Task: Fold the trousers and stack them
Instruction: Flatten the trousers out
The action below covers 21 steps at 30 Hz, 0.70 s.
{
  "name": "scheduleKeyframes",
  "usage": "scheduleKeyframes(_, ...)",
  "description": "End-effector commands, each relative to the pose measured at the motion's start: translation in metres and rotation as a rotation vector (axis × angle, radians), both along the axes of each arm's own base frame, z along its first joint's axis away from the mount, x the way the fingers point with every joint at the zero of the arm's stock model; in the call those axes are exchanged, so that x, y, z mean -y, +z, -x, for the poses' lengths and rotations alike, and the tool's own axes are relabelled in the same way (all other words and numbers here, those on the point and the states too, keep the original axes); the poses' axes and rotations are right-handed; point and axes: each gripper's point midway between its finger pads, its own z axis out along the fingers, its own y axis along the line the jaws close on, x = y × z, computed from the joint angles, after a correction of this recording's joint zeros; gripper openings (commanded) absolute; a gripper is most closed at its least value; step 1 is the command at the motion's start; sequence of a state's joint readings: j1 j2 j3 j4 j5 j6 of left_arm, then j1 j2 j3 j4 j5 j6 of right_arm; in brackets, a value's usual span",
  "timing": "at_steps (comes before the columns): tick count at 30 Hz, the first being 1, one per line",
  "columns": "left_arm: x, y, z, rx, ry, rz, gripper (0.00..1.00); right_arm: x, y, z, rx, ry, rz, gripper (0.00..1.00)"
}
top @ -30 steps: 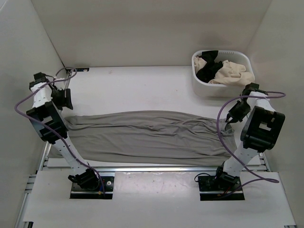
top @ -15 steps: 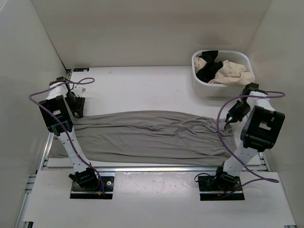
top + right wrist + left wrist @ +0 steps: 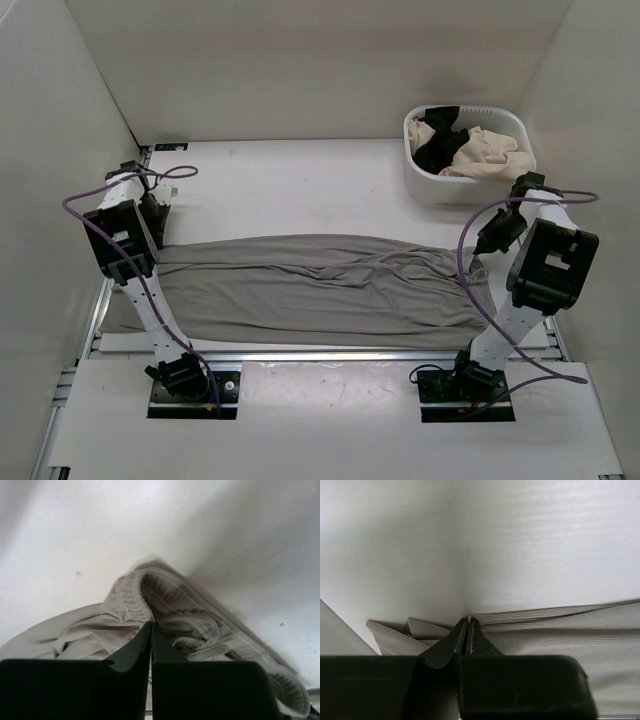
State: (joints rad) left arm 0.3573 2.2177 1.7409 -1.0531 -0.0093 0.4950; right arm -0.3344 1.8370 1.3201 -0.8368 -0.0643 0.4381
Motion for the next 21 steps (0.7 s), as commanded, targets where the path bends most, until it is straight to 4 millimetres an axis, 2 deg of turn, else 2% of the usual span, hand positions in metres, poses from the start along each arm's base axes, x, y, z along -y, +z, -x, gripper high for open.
scheduleKeyframes(1, -0.01, 0.026, -0.038, 0.141, 0.01, 0.001, 0.14, 0.005, 0.019, -0.037, 0.114, 0.001, -0.008, 0.0)
scheduleKeyframes(2, -0.022, 0.06, -0.068, 0.255, 0.007, -0.043, 0.14, 0.007, 0.024, -0.043, 0.133, 0.002, -0.001, 0.0)
scheduleKeyframes(3, -0.027, 0.078, -0.081, 0.309, 0.006, -0.063, 0.14, 0.009, 0.034, -0.054, 0.176, 0.006, 0.0, 0.0)
scheduleKeyframes(4, -0.031, 0.094, -0.091, 0.355, 0.004, -0.081, 0.14, 0.008, 0.042, -0.057, 0.2, 0.009, -0.003, 0.0)
scheduleKeyframes(5, -0.04, 0.122, -0.102, 0.429, 0.011, -0.111, 0.14, 0.013, 0.05, -0.059, 0.231, 0.008, 0.012, 0.0)
scheduleKeyframes(6, -0.042, 0.142, -0.106, 0.477, 0.01, -0.13, 0.14, 0.012, 0.053, -0.06, 0.252, 0.012, 0.008, 0.0)
scheduleKeyframes(8, -0.044, 0.163, -0.104, 0.537, 0.021, -0.112, 0.14, 0.012, 0.065, -0.056, 0.304, 0.005, -0.008, 0.0)
scheduleKeyframes(10, -0.039, 0.176, -0.091, 0.579, 0.038, -0.081, 0.14, 0.011, 0.069, -0.053, 0.349, 0.002, -0.016, 0.0)
scheduleKeyframes(11, -0.033, 0.174, -0.085, 0.586, 0.045, -0.041, 0.14, 0.01, 0.066, -0.039, 0.346, -0.009, -0.024, 0.0)
scheduleKeyframes(12, -0.029, 0.152, -0.067, 0.531, 0.068, -0.007, 0.14, 0.007, 0.063, -0.033, 0.336, -0.01, -0.028, 0.0)
scheduleKeyframes(13, -0.021, 0.155, -0.056, 0.531, 0.064, 0.008, 0.14, 0.009, 0.066, -0.027, 0.351, -0.02, -0.029, 0.0)
scheduleKeyframes(14, -0.019, 0.149, -0.05, 0.533, 0.068, 0.032, 0.14, 0.007, 0.055, -0.016, 0.32, -0.032, -0.041, 0.0)
scheduleKeyframes(15, -0.013, 0.122, -0.028, 0.462, 0.09, 0.074, 0.17, 0.008, 0.052, -0.009, 0.312, -0.029, -0.039, 0.0)
scheduleKeyframes(16, -0.011, 0.123, -0.019, 0.469, 0.094, 0.085, 0.2, 0.004, 0.053, -0.005, 0.318, -0.025, -0.05, 0.0)
scheduleKeyframes(18, -0.005, 0.109, -0.005, 0.467, 0.122, 0.158, 0.28, -0.001, 0.041, 0.008, 0.287, -0.006, -0.058, 0.0)
scheduleKeyframes(19, 0.006, 0.086, 0.011, 0.406, 0.132, 0.198, 0.3, -0.003, 0.038, 0.011, 0.275, -0.007, -0.062, 0.0)
scheduleKeyframes(21, 0.013, 0.07, 0.025, 0.363, 0.158, 0.239, 0.3, -0.006, 0.03, 0.016, 0.255, 0.006, -0.078, 0.0)
